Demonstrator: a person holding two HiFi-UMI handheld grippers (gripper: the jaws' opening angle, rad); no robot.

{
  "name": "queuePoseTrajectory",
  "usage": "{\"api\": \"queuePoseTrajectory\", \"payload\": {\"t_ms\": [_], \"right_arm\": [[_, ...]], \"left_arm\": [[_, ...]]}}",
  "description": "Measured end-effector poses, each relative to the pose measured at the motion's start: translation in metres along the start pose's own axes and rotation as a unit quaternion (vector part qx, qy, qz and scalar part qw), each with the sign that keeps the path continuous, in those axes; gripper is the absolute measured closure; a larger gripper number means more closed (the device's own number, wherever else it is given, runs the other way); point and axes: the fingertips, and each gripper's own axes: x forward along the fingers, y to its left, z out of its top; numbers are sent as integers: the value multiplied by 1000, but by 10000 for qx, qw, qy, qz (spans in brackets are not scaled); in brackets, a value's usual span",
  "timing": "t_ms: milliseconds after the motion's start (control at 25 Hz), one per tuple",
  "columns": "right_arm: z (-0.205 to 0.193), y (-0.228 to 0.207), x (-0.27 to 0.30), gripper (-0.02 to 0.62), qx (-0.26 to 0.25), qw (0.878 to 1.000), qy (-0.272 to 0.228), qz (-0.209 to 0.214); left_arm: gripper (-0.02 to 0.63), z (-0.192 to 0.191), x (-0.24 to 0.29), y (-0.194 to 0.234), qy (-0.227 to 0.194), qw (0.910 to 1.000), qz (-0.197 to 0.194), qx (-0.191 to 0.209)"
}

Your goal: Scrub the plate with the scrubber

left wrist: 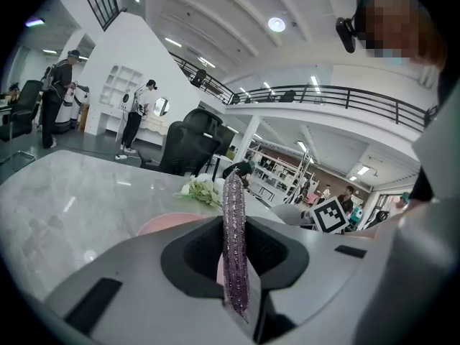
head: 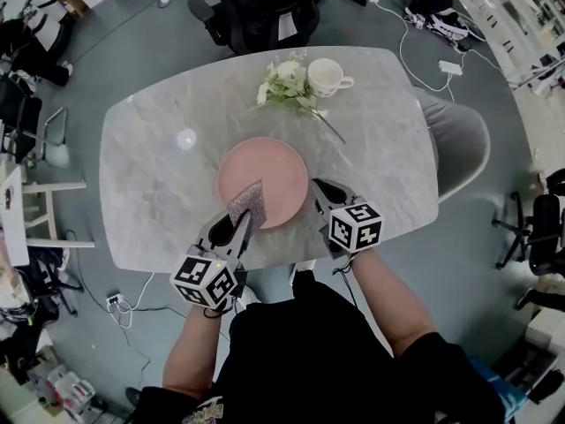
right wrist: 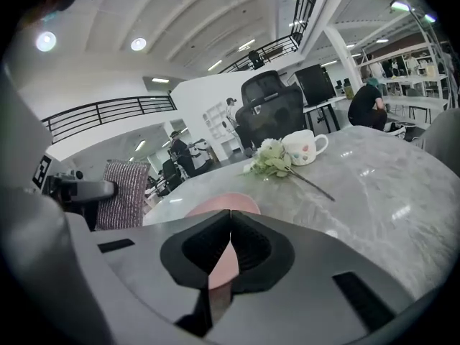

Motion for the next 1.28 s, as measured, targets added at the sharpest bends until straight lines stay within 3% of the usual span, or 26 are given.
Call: {"api": "queuePoseTrajectory", "payload": {"t_ms": [400,600,1280], "right_arm": [[-26,-29,33,471,77,9975,650,257],[-41,-37,49,433,600,9940,906,153],[-60,-47,75,468,1139,9820,1455,-389]], "left_arm": [[525,-11,23,-8,133,9992,371,-109],[525,-19,23,-8,228,9986,460,-161],[525,-23,45,1,491,9986,151,-109]]}}
